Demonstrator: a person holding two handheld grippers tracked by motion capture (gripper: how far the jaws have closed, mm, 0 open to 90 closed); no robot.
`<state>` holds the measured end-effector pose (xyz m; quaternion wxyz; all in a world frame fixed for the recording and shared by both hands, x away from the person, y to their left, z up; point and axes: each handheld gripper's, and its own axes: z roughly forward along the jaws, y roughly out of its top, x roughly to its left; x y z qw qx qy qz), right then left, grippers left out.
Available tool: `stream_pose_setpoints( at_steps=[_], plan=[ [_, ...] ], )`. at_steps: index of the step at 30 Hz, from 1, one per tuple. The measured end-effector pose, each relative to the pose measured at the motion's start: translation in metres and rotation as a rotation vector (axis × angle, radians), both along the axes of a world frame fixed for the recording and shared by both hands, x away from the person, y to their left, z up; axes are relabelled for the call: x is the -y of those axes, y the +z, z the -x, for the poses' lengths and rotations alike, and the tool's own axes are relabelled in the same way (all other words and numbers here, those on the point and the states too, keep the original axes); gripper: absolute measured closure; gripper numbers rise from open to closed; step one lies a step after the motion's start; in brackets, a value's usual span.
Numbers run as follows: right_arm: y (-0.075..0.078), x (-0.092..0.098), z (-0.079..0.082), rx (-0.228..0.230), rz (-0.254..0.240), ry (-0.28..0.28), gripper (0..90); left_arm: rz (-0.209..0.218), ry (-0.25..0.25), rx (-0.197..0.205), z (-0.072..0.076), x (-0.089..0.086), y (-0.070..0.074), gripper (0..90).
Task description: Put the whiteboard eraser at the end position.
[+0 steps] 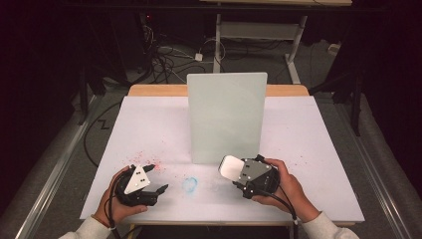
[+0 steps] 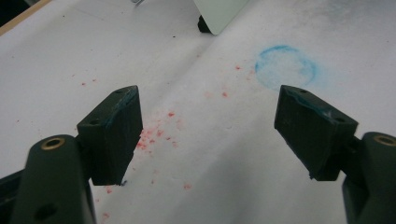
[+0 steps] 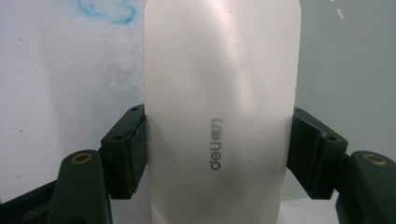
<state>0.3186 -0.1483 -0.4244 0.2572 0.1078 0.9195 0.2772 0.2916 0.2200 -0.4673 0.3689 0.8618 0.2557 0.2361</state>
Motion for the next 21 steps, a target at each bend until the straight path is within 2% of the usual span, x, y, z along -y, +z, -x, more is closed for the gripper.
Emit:
stream_pose_setpoints(
  at_steps=[4,10,19,21],
  plan=[
    [-0.003,-0.006,0.001,-0.021,0.037,0.039,31.0,-0.001,0.000,-0.002,0.000,0.000,0.000,22.9],
    [-0.006,-0.013,0.001,-0.067,0.046,0.070,31.0,-0.002,0.001,-0.011,0.000,0.000,-0.001,22.9],
    [-0.012,-0.030,-0.007,-0.167,0.089,0.140,30.9,-0.009,0.000,-0.015,0.000,0.002,-0.001,22.9],
    [-0.013,-0.035,-0.010,-0.184,0.111,0.165,30.9,-0.010,-0.001,-0.017,0.000,0.002,-0.002,22.9]
  ],
)
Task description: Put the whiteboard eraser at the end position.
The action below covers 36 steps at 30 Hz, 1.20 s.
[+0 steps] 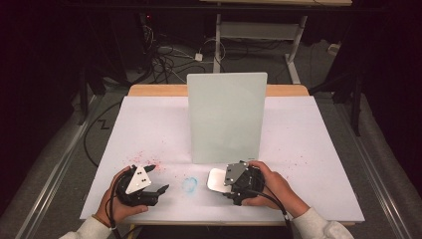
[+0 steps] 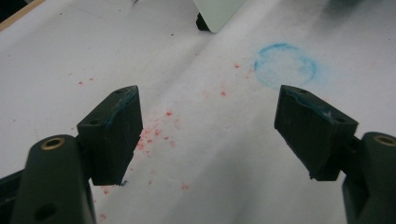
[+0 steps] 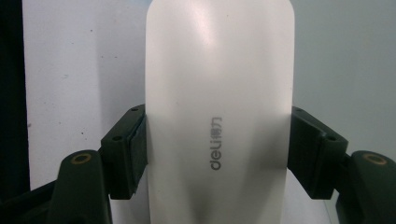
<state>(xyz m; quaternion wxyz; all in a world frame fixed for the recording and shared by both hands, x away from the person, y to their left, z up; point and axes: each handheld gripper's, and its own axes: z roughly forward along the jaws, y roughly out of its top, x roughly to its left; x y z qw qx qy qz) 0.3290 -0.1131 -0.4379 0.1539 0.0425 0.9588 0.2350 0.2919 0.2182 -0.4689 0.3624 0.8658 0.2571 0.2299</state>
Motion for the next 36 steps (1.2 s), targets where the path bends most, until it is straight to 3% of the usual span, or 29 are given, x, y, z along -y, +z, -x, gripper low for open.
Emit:
stream_pose_setpoints(
  at_steps=[6,16,27,36],
  plan=[
    [-0.005,-0.012,-0.009,-0.066,0.015,0.039,30.9,0.000,0.002,-0.004,0.000,0.001,0.000,22.9],
    [-0.012,-0.020,-0.015,-0.103,0.018,0.062,30.9,-0.001,0.003,-0.004,0.001,0.000,0.000,22.9],
    [-0.013,-0.018,-0.011,-0.076,-0.011,0.060,30.6,-0.011,0.001,-0.004,0.001,0.001,-0.001,22.9],
    [-0.007,-0.013,-0.008,-0.076,-0.082,0.068,29.8,-0.014,0.001,-0.002,0.002,0.001,-0.001,22.9]
  ],
)
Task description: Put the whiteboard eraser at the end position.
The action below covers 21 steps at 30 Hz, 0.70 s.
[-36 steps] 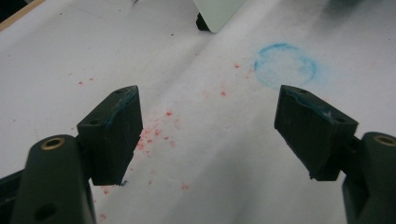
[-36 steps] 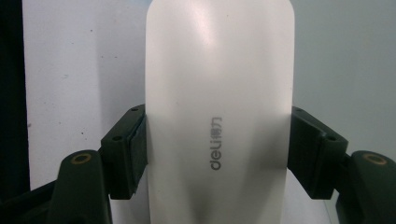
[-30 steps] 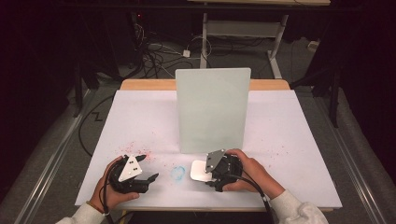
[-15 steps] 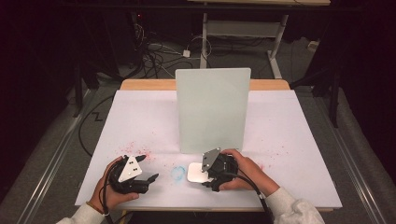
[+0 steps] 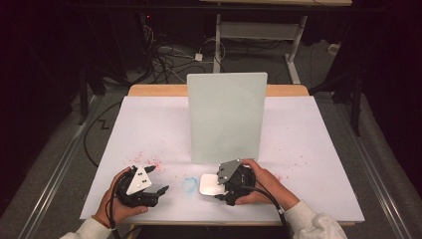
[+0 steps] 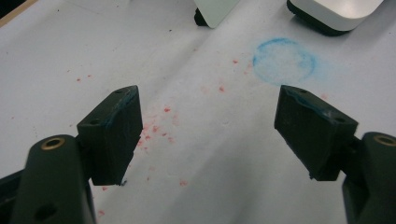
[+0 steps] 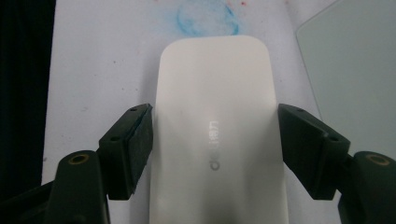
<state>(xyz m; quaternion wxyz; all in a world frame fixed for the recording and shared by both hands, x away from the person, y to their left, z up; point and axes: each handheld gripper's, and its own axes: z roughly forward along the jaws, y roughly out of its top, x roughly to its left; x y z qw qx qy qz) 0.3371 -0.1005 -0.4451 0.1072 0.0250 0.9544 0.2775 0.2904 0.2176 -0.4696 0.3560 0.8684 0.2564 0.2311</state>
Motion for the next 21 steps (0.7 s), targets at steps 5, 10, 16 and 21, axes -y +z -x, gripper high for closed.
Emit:
stream_pose_setpoints(
  at_steps=[5,10,16,21],
  plan=[
    [0.007,0.004,0.001,0.019,-0.045,-0.014,30.4,0.001,0.000,0.000,0.000,0.000,0.000,22.9],
    [0.011,0.006,0.001,0.035,-0.064,-0.031,30.1,0.000,-0.001,0.001,0.000,0.000,0.000,22.9],
    [0.015,0.011,0.000,0.055,-0.098,-0.061,29.5,0.002,0.000,0.001,0.000,0.000,0.000,22.9],
    [0.020,0.019,-0.003,0.093,-0.133,-0.106,28.2,0.002,0.000,0.002,0.000,-0.001,0.000,22.9]
  ],
)
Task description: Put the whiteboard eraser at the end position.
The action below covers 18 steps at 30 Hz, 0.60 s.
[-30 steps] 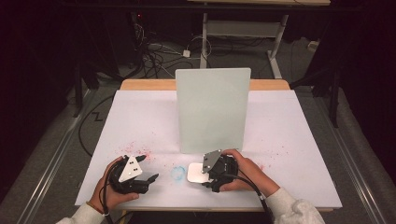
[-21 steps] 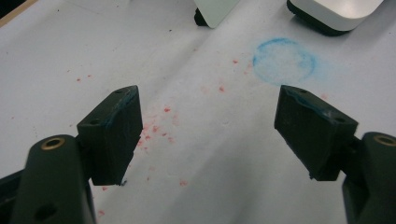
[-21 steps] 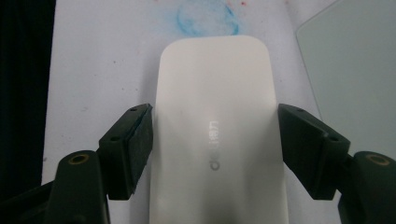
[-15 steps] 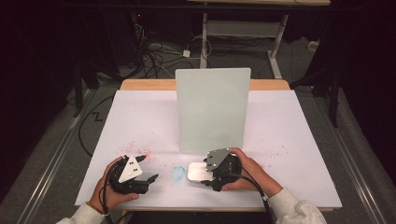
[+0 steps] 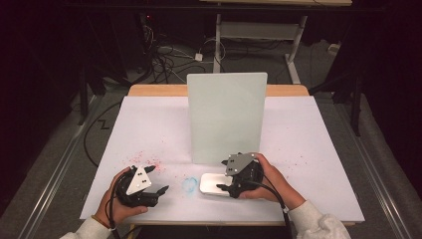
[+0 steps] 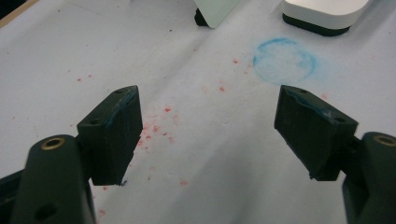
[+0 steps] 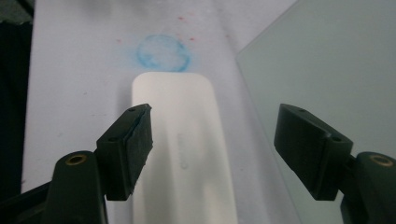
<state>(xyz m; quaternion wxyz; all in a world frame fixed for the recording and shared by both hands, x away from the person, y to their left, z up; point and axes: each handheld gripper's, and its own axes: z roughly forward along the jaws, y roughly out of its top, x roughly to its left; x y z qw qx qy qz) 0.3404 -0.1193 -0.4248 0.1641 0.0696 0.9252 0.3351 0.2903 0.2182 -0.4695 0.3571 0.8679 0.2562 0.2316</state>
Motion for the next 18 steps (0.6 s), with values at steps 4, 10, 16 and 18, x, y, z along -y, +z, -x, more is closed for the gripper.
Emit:
stream_pose_setpoints(
  at_steps=[4,10,16,18],
  plan=[
    [0.004,0.006,-0.002,0.039,-0.033,-0.046,25.8,-0.002,0.001,0.001,0.000,0.000,0.000,22.9],
    [0.009,0.011,-0.003,0.097,-0.058,-0.110,21.5,0.003,0.001,0.006,0.000,0.000,0.000,22.9],
    [0.012,0.017,-0.003,0.164,-0.082,-0.179,19.4,0.002,0.000,0.010,0.001,0.000,0.001,22.9],
    [0.013,0.019,-0.003,0.173,-0.093,-0.197,19.4,-0.001,0.000,0.013,0.001,0.000,0.001,22.9]
  ],
)
